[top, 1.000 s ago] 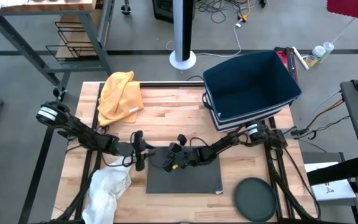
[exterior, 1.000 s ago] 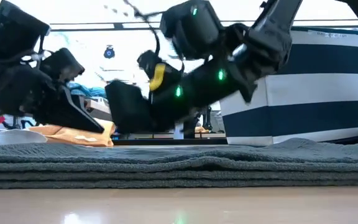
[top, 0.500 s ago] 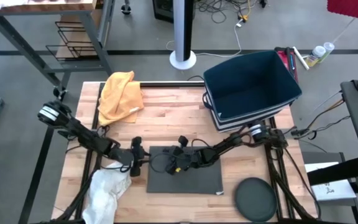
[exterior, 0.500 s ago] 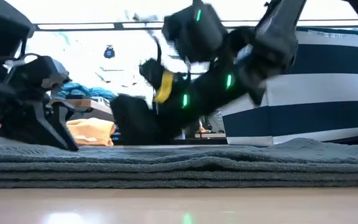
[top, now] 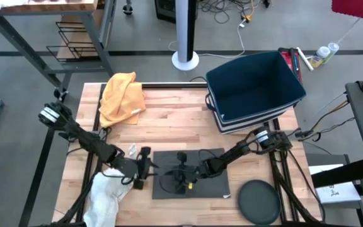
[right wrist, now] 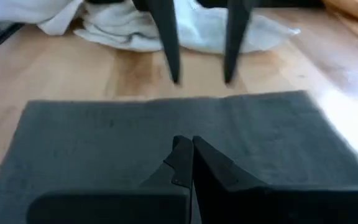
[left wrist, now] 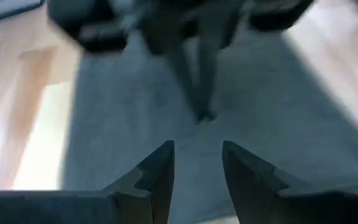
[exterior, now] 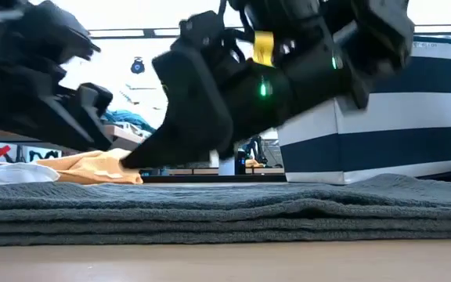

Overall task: Fold kitchen towel into neat rectangle
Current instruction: Fold the gray towel

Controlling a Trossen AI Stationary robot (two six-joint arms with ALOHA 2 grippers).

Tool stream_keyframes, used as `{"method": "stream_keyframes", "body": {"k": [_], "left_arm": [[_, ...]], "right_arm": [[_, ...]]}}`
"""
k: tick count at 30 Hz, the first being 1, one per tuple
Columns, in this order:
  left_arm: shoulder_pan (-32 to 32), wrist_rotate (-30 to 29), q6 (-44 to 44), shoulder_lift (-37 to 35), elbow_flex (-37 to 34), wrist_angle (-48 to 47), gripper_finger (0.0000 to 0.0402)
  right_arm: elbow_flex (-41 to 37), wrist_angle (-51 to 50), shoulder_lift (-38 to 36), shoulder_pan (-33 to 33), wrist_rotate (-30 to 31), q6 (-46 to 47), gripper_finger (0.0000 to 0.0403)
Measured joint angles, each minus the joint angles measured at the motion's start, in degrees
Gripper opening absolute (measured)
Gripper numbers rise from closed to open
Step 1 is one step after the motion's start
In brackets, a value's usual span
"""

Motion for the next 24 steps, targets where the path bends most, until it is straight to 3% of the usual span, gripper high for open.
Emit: {"method": "stream_keyframes", "body": {"k": [3, 6, 18, 24], "left_arm": [[-3.6, -3.9, 0.0, 1.5, -3.0, 14.9, 0.0128], [-4.9, -8.4, -0.7, 4.9, -6.6, 22.1, 0.0125], [-5.9, -10.3, -6.7, 23.0, -7.7, 31.9, 0.0113], [-6.5, -9.0, -3.5, 18.2, -8.7, 29.4, 0.0115]], "right_arm": [[0.2, 2.8, 0.5, 0.2, 0.0, 0.7, 0.0000], [0.2, 2.1, 0.5, 0.2, 0.0, 1.0, 0.0000], [0.5, 1.9, -2.4, 0.1, 0.4, 0.4, 0.0000], [4.6, 2.1, -1.9, 0.7, -4.5, 1.1, 0.0000]]}}
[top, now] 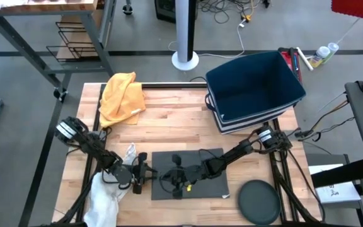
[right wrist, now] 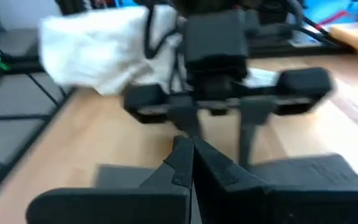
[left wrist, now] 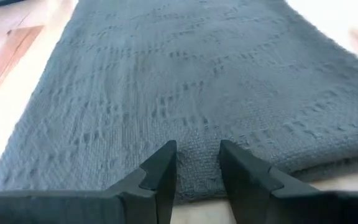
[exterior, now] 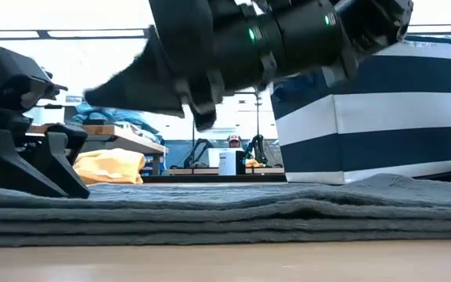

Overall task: Fold kitchen towel into neat rectangle
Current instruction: Fold the gray towel

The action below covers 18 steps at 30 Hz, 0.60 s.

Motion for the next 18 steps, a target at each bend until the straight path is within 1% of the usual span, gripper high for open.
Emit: {"method": "stream_keyframes", "body": {"k": [2, 6, 10, 13, 17, 18], "left_arm": [[0.0, -0.2, 1.6, -4.7, -0.3, -3.0, 0.0113], [0.4, -2.4, 4.5, -15.7, -0.6, -16.1, 0.0108], [1.0, -5.9, 7.1, -26.2, -0.6, -23.3, 0.0108], [1.4, -6.6, 7.7, -31.7, -0.6, -26.9, 0.0109], [1.5, -6.6, 7.8, -35.6, -0.7, -30.1, 0.0103], [1.5, -6.6, 7.7, -36.1, -0.8, -30.5, 0.0101]], "right_arm": [[1.7, -0.4, 0.8, 0.6, 0.0, 0.1, 0.0000], [5.8, -1.2, 3.1, 1.4, 0.0, 0.0, 0.0000], [11.4, -2.7, 7.9, 1.4, 0.5, 2.2, 0.0000], [16.5, -5.2, 13.1, 1.0, 1.0, 5.0, 0.0000], [21.3, -12.9, 17.5, 0.2, 6.4, 11.0, 0.0000], [22.0, -13.9, 18.0, 0.0, 7.2, 11.1, 0.0000]]}}
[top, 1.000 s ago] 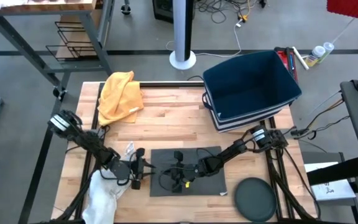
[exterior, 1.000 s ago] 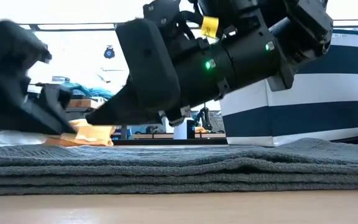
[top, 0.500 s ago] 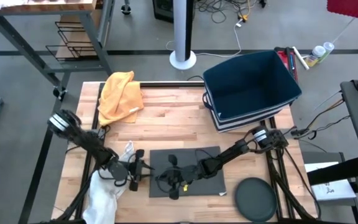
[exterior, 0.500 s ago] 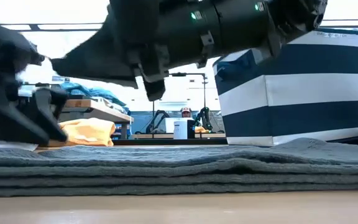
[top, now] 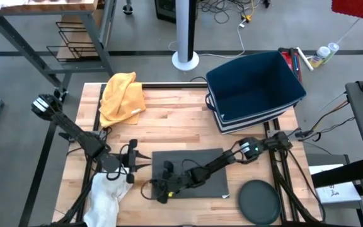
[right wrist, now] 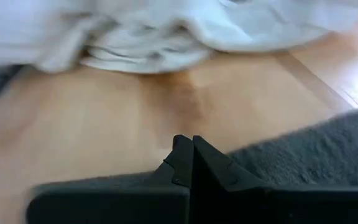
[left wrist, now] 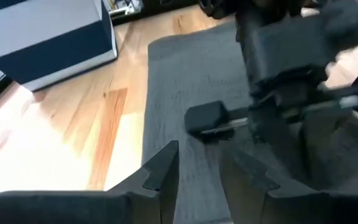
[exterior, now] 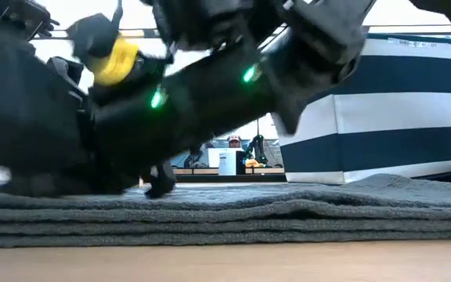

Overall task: Fold kitchen towel into neat rectangle
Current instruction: Fold the gray towel

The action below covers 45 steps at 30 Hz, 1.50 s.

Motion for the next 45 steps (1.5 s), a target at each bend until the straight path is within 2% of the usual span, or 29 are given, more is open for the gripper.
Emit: {"method": "stream_keyframes", "body": {"k": [2, 9, 16, 26, 36, 40, 45], "left_arm": [[0.0, 0.0, 0.0, -0.3, 0.0, -0.1, 0.0096], [0.0, -0.1, 0.0, 0.4, -0.2, -0.2, 0.0081], [0.1, -0.3, -1.7, 1.9, -0.2, 0.2, 0.0080], [0.2, -0.4, -2.9, 3.3, -0.1, 0.6, 0.0084], [0.5, -0.1, -3.5, 3.4, 0.0, 2.8, 0.0082], [1.7, 0.5, -2.8, 3.4, 0.0, 5.2, 0.0086], [2.8, 0.6, 1.7, 3.4, 0.0, 9.3, 0.0084]], "right_arm": [[0.8, -0.9, 0.2, -0.2, -0.6, 0.8, 0.0000], [2.6, -1.1, -1.5, 1.7, -5.0, -6.7, 0.0000], [2.6, -1.6, 1.2, 1.8, -8.4, -5.4, 0.0000], [2.7, -2.4, -2.3, 3.3, -9.7, -8.3, 0.0000], [2.3, -7.7, -1.2, 3.2, -9.9, -6.0, 0.0000], [2.1, -10.3, -5.4, 3.2, -9.3, -7.6, 0.0000], [-1.7, -18.0, -14.7, 3.9, -3.8, -9.2, 0.0000]]}}
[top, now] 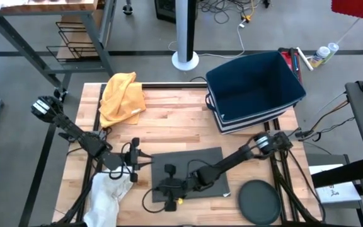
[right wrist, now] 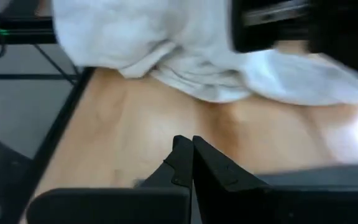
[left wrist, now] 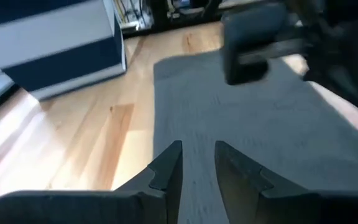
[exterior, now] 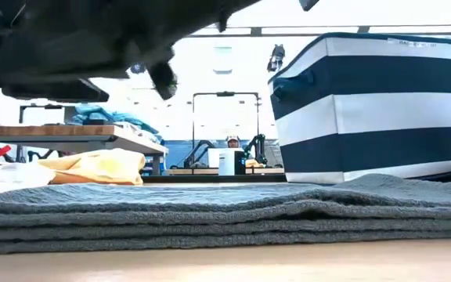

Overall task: Fold kitchen towel into neat rectangle
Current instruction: Fold the gray towel

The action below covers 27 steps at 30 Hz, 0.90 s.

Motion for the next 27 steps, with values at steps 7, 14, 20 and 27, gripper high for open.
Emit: {"method": "stream_keyframes", "body": {"k": [7, 14, 20, 27], "left_arm": [[0.5, 0.5, 0.3, 0.0, 0.0, 2.9, 0.0078], [0.6, 0.6, -0.6, 0.0, 0.0, 3.6, 0.0089], [1.5, 0.6, -0.5, 0.0, 0.0, 4.8, 0.0099], [3.0, 0.6, -0.6, 0.0, 0.0, 6.0, 0.0099]], "right_arm": [[-18.5, 3.8, -13.8, 1.9, 9.4, 5.1, 0.0000], [-39.8, 12.2, -23.7, 6.1, 24.6, 15.2, 0.0000], [-52.1, 12.0, -27.6, 8.1, 34.2, 25.7, 0.0000], [-64.2, 12.5, -27.9, 8.0, 43.6, 48.7, 0.0000]]}}
